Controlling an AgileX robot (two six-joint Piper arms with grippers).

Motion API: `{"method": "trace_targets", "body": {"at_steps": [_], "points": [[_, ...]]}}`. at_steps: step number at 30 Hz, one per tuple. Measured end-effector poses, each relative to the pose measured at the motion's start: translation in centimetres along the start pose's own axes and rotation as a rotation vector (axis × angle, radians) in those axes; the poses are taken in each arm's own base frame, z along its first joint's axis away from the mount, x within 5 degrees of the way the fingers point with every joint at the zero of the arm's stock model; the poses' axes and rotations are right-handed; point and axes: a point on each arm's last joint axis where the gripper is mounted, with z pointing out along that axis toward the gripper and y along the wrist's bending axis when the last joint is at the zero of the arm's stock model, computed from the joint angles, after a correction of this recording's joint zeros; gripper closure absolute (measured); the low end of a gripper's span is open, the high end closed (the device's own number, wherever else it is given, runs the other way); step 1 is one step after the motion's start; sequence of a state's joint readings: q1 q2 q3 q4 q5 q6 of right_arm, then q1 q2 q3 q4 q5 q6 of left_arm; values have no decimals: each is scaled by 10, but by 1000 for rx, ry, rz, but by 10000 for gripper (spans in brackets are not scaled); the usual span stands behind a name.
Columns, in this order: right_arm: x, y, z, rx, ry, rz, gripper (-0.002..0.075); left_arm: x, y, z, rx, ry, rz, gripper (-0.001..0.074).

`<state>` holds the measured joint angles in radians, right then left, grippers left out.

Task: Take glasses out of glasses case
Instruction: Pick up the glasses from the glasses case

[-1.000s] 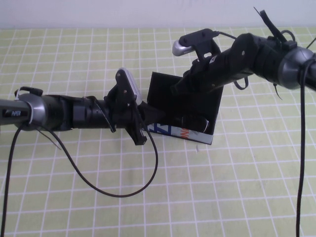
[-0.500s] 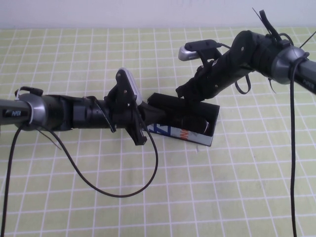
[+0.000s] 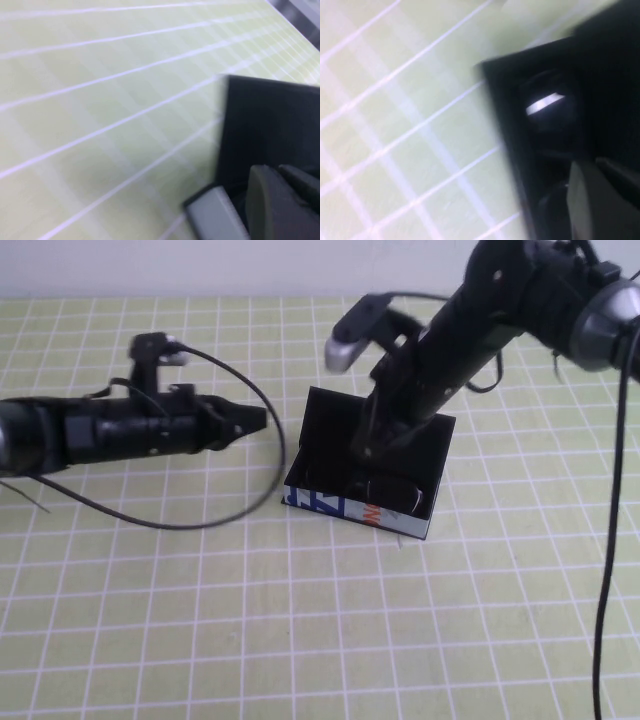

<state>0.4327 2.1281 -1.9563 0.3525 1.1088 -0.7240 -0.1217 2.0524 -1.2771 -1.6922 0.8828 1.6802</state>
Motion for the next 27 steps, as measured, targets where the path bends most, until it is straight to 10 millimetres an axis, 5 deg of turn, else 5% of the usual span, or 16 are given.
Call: {"method": "trace_targets", "body": {"at_steps": [4, 11, 27], "points": [[0, 12, 9, -35, 51, -176, 657, 4, 21, -12, -51, -6, -149, 739], [6, 0, 29, 31, 103, -258, 431, 13, 29, -12, -49, 19, -193, 739], [10, -13, 59, 76, 82, -249, 407, 15, 26, -11, -19, 42, -173, 739]]}}
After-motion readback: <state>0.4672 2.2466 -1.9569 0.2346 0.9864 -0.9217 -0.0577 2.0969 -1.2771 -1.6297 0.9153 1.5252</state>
